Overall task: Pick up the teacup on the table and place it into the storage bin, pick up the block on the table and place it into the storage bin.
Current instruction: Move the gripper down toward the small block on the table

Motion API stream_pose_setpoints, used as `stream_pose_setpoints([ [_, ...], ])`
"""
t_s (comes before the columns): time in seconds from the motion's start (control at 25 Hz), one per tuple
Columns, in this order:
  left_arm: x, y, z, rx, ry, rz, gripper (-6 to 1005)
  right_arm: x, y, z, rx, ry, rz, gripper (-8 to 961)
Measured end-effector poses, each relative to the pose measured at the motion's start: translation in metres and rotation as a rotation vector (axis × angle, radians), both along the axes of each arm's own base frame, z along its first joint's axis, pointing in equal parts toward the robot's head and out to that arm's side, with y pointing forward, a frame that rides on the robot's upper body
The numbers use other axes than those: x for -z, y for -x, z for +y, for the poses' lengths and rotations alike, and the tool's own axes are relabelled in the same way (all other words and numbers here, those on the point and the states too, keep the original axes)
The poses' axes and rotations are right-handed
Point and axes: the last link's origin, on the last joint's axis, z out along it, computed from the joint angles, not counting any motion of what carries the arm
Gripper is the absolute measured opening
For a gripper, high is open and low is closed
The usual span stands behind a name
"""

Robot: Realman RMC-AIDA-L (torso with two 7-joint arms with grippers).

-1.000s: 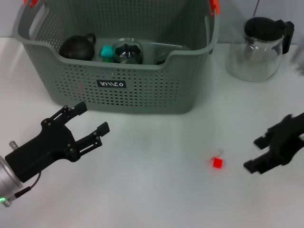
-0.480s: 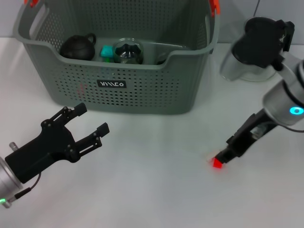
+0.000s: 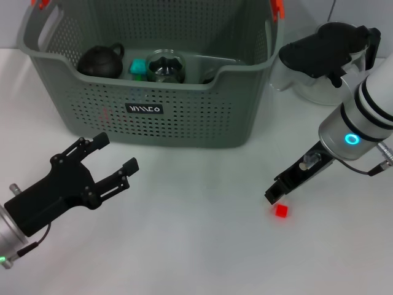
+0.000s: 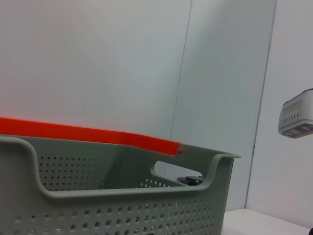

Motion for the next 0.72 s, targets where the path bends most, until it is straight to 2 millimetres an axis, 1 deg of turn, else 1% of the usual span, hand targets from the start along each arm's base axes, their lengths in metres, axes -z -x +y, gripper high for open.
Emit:
stream_pose_setpoints([
  [0.16, -0.001, 0.001, 0.0, -0.001, -0.005, 0.005, 843, 0.003, -0.004, 0.0, 0.041, -0.014, 0.0, 556],
  [0.28, -0.001, 0.001, 0.0, -0.002, -0.006, 0.007, 843, 0.009, -0.009, -0.001, 0.055, -0.016, -0.012, 555],
  [0.44, -0.001, 0.002, -0.001, -0.004, -0.008, 0.009, 843, 0.017, -0.013, 0.0, 0.038, -0.033, -0.024, 554],
  [0.72, -0.001, 0.002, 0.0, -0.007, -0.009, 0.012, 843, 0.023, -0.015, 0.0, 0.023, -0.047, -0.033, 540],
])
